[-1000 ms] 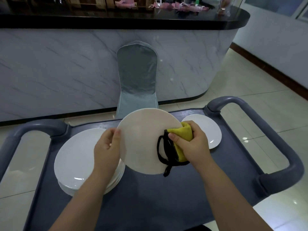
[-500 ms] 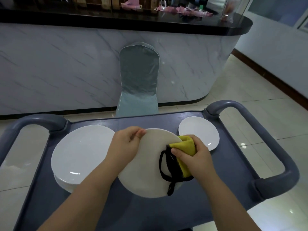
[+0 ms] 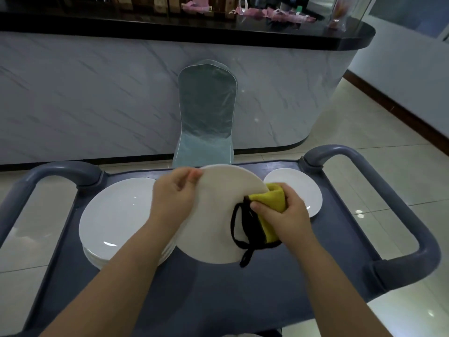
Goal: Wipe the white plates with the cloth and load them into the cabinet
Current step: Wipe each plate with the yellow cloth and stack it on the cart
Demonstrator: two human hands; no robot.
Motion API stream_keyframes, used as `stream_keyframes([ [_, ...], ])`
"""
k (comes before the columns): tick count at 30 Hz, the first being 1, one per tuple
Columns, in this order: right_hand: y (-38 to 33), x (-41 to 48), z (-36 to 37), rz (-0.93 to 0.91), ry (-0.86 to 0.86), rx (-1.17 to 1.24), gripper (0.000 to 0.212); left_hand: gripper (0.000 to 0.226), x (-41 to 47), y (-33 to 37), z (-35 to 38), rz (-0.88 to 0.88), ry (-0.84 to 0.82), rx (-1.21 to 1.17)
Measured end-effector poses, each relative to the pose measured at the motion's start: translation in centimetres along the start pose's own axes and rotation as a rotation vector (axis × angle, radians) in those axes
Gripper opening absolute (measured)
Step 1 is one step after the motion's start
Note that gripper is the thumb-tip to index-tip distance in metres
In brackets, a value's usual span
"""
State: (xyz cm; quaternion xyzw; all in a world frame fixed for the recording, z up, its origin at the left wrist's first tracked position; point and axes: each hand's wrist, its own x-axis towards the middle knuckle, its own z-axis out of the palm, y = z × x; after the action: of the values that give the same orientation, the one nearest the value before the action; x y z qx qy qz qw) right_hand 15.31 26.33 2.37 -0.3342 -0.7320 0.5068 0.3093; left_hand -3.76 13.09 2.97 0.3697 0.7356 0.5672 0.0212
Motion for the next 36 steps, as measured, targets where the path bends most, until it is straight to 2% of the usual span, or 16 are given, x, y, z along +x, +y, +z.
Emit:
stream_keyframes([
  [2,1.7,-1.4,0.6,0.090,0.004,0.010,0.038,0.018,-0.3,-0.1,-0.3,-0.020,0.013,0.034],
  [4,2.0,-1.7,1.1,0.066,-0.010,-0.065,0.040,0.024,-1.2,0.1,0.2,0.124,-0.090,0.192],
  [8,-0.4,0.0,0.8,-0.224,-0.161,-0.372,0.044,0.033,-1.7,1.1,1.1,0.469,-0.215,0.371],
  [10,-0.9,0.2,0.2,-0.208,-0.134,-0.243,0.047,0.027,-1.2,0.9,0.8,0.352,-0.148,0.266],
  [12,-0.4,-0.1,-0.4,-0.092,-0.059,-0.036,0.048,0.016,-0.7,0.4,0.1,0.102,0.008,0.060],
  [14,0.2,-0.8,-0.5,-0.065,-0.018,-0.018,0.045,0.016,-0.8,0.1,-0.3,0.000,0.083,-0.025],
  [16,0.2,-1.0,-0.2,-0.112,-0.028,-0.136,0.044,0.023,-1.3,0.4,-0.1,0.178,0.030,0.121],
  [18,-0.6,-0.7,0.4,-0.260,-0.113,-0.324,0.044,0.027,-2.0,0.6,0.8,0.429,-0.062,0.305],
  [20,-1.5,-0.1,0.7,-0.440,-0.165,-0.489,0.050,0.027,-2.6,0.5,1.4,0.566,-0.128,0.342],
  [22,-2.3,0.5,0.1,-0.390,-0.124,-0.383,0.049,0.025,-2.7,0.3,1.2,0.420,-0.063,0.211],
  [24,-2.3,0.4,-0.9,-0.207,-0.027,-0.100,0.048,0.019,-2.7,0.3,0.4,0.084,0.160,-0.029],
  [26,-1.0,-0.8,-0.1,-0.049,0.017,0.176,0.046,0.028,-2.9,0.6,0.6,-0.271,0.396,-0.267],
  [27,0.0,-1.8,1.0,0.019,0.049,0.290,0.048,0.033,-3.4,0.8,1.2,-0.411,0.463,-0.343],
  [29,1.3,-3.3,3.0,0.133,0.172,0.453,0.050,0.033,-5.2,0.6,2.6,-0.539,0.488,-0.436],
  [32,1.5,-3.1,2.1,0.139,0.261,0.362,0.035,0.034,-6.7,-0.7,2.8,-0.543,0.280,-0.478],
  [36,0.5,-2.0,-1.8,-0.057,0.120,0.007,0.034,0.034,-3.8,-1.3,-0.6,-0.101,-0.033,-0.289],
])
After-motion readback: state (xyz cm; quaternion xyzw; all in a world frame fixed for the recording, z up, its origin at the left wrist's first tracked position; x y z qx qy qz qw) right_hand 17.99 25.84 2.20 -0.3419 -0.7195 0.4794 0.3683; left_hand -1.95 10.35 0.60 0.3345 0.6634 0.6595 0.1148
